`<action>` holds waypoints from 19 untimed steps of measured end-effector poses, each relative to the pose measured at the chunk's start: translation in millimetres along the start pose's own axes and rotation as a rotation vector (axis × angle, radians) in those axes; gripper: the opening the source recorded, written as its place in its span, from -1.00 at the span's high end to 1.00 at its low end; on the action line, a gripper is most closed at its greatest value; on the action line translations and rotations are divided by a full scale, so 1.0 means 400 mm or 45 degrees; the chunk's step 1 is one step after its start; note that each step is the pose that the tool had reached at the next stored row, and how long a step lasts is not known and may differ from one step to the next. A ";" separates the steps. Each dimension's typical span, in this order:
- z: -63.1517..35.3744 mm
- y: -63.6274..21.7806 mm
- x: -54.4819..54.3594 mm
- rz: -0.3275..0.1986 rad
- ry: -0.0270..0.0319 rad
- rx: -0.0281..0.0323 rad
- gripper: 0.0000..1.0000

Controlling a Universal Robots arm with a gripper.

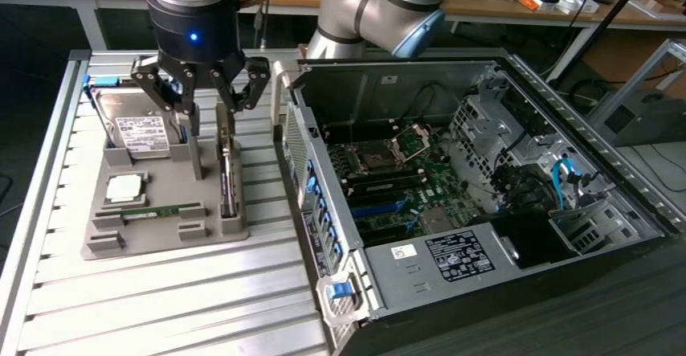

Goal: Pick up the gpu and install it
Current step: 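Pick up the gpu and move the gpu toward the slot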

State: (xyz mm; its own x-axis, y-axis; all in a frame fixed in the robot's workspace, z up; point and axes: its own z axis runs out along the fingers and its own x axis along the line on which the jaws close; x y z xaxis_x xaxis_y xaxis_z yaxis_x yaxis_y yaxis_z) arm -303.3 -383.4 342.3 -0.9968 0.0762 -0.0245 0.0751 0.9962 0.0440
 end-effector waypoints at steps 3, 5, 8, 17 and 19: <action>0.004 0.000 0.000 0.000 0.0000 0.0000 0.04; 0.006 0.000 0.000 0.000 0.0000 0.0000 0.04; 0.009 0.000 0.000 0.000 0.0001 0.0000 0.04; 0.022 -0.001 0.001 0.000 0.0000 0.0000 0.04; 0.027 -0.001 0.000 0.000 0.0001 0.0001 0.04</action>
State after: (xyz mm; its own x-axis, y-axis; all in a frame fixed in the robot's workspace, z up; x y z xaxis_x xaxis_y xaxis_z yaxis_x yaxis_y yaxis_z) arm -303.1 -383.3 331.4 -0.9968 0.0763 -0.0244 0.0752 0.9962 0.0439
